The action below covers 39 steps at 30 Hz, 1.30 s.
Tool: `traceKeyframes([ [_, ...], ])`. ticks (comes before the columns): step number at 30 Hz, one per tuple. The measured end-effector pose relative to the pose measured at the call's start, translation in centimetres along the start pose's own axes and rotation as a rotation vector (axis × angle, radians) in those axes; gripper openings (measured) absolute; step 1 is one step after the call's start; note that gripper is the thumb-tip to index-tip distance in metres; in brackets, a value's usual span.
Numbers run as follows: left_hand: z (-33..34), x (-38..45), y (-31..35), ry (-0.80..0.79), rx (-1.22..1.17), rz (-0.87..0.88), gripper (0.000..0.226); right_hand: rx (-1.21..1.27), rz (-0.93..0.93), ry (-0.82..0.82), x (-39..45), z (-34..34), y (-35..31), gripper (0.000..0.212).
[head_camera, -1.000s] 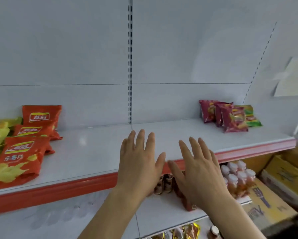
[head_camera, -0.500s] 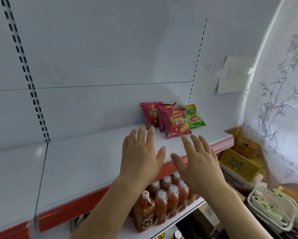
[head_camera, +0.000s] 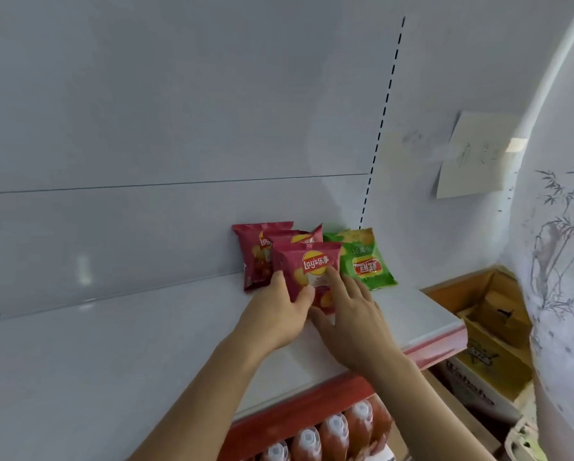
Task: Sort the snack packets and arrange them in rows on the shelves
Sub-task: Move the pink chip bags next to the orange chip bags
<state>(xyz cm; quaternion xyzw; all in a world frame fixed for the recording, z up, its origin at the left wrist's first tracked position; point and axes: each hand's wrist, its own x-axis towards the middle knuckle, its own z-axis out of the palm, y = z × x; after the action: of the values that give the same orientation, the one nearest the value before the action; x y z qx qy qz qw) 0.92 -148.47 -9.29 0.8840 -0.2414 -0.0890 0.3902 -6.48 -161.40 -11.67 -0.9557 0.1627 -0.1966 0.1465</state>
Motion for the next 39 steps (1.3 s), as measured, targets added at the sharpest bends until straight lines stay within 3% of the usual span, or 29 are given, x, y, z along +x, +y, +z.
traceKeyframes([
  [6,0.5,1.9,0.6,0.276,-0.253,-0.126,0.052,0.322,-0.249,0.185,0.9,0.7,1.4,0.053],
  [11,-0.3,1.5,0.1,0.415,-0.378,-0.168,0.045,0.436,-0.292,0.291,3.5,0.5,1.7,0.032],
  [13,-0.9,1.4,-0.8,0.479,-0.413,-0.184,0.044,0.325,-0.222,0.264,4.9,0.8,2.0,0.043],
  [17,-2.3,0.9,-2.3,0.541,-0.388,-0.22,0.047,0.098,-0.129,0.002,6.7,1.7,1.3,0.097],
  [19,-3.1,0.7,-2.9,0.57,-0.372,-0.232,0.048,0.008,-0.156,-0.008,7.2,2.5,1.0,0.103],
  [21,-3.8,0.5,-3.2,0.581,-0.361,-0.246,0.047,-0.02,-0.182,0.013,7.5,2.7,1.1,0.096],
  [23,-4.3,0.5,-3.4,0.569,-0.357,-0.264,0.044,0.01,-0.245,0.082,7.8,2.6,1.3,0.085],
  [26,-4.7,0.4,-3.8,0.569,-0.364,-0.281,0.046,0.179,-0.376,0.325,7.2,2.0,1.7,0.069],
  [29,-4.9,0.0,-3.9,0.593,-0.359,-0.238,0.065,0.402,-0.446,0.477,6.4,1.0,1.6,0.067],
  [31,-4.8,-0.3,-3.5,0.583,-0.354,-0.175,0.079,0.487,-0.507,0.431,5.9,0.7,0.8,0.07],
  [36,-4.8,-0.9,-1.9,0.517,-0.484,-0.142,0.072,0.524,-0.634,0.225,5.0,2.0,-0.9,0.066],
  [39,-5.0,-1.5,-1.8,0.474,-0.533,-0.121,0.105,0.501,-0.648,0.124,4.8,2.3,-1.7,0.065],
])
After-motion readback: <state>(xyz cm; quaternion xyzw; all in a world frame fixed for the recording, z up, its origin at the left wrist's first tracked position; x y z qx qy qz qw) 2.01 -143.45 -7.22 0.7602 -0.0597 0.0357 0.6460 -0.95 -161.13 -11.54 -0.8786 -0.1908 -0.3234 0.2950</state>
